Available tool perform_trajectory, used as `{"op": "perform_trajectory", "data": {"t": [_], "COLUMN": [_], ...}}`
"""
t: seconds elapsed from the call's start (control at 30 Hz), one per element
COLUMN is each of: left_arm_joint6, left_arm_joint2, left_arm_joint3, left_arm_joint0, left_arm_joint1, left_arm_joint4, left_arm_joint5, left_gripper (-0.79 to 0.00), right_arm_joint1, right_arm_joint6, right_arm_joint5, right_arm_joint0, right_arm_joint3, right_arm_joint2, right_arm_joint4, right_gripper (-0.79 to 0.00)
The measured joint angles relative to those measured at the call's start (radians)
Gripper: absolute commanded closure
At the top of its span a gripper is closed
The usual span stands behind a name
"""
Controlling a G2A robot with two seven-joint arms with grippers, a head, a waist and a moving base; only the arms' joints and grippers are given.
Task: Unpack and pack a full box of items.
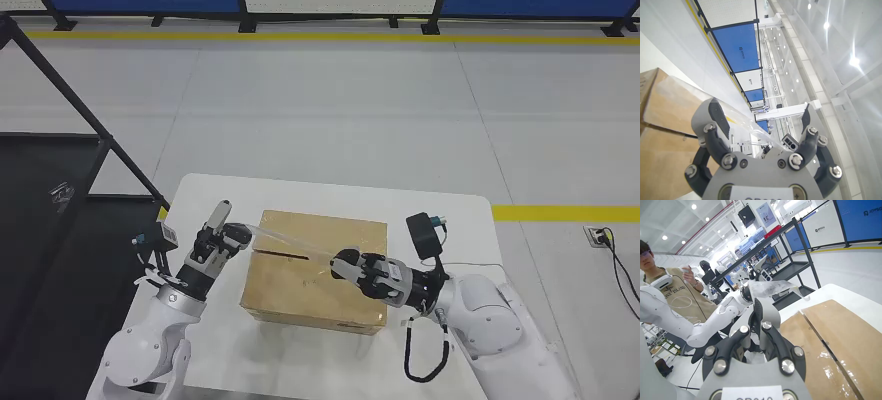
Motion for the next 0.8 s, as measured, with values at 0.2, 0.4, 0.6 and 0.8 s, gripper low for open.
{"op": "perform_trajectory", "data": {"t": [0.2,0.4,0.6,0.8], "left_arm_joint6": [0.009,-0.004,0.005,0.002], "left_arm_joint2": [-0.019,-0.040,-0.046,-0.073], "left_arm_joint3": [0.056,0.117,0.162,0.191], "left_arm_joint0": [0.010,0.012,0.019,0.047], "left_arm_joint1": [0.004,0.008,0.010,0.014], "left_arm_joint4": [0.027,0.032,0.057,0.060], "left_arm_joint5": [-0.011,-0.016,-0.037,-0.070], "left_gripper": [-0.785,-0.785,-0.785,-0.785], "right_arm_joint1": [0.007,0.009,0.007,0.006], "right_arm_joint6": [0.028,0.030,0.046,0.043], "right_arm_joint5": [-0.008,0.012,0.070,0.094], "right_arm_joint0": [0.008,0.011,0.054,0.060], "right_arm_joint3": [-0.005,-0.034,-0.027,-0.024], "right_arm_joint2": [0.004,-0.005,-0.041,-0.043], "right_arm_joint4": [0.050,0.056,0.065,0.060], "right_gripper": [0.000,0.000,0.000,0.000]}}
